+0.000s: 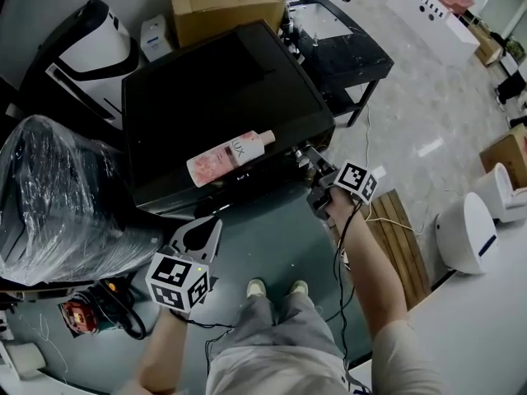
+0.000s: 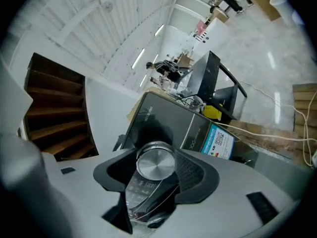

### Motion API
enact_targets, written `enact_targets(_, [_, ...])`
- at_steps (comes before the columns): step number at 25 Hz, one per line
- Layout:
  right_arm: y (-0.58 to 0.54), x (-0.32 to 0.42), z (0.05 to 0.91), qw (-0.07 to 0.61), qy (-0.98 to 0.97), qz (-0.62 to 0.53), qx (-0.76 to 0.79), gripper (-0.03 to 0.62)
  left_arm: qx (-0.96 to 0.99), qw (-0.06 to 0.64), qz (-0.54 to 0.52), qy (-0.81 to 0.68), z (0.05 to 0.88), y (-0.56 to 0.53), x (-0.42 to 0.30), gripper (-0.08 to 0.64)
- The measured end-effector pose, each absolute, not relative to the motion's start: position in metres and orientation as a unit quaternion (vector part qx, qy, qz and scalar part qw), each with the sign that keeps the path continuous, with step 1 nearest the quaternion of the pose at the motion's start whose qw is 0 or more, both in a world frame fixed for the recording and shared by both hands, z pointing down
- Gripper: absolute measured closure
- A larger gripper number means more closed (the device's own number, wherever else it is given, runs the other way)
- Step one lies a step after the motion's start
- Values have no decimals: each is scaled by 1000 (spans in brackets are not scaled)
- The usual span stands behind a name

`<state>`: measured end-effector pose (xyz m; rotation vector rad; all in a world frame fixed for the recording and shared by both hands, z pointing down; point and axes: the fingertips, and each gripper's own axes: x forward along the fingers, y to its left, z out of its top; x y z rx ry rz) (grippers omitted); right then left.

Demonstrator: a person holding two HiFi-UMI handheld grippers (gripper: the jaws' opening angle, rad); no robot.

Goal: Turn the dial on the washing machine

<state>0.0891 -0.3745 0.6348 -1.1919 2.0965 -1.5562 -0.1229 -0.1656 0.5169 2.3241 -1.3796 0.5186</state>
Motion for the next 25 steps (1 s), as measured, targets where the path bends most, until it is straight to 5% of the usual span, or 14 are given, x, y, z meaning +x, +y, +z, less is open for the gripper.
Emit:
enact_targets(10, [-342,98,596,25,792,-426,-436,311,835,164,186,-492,481,-171,-132,541])
enact_targets(18, [-294,106,471,-2,848,-239,-474,437,845,110,165,-497,401,-171,-142,541])
enact_targets(25, [-236,90,338,24,877,-147,-457,471,854,58,126,-501,321,-156,-137,541])
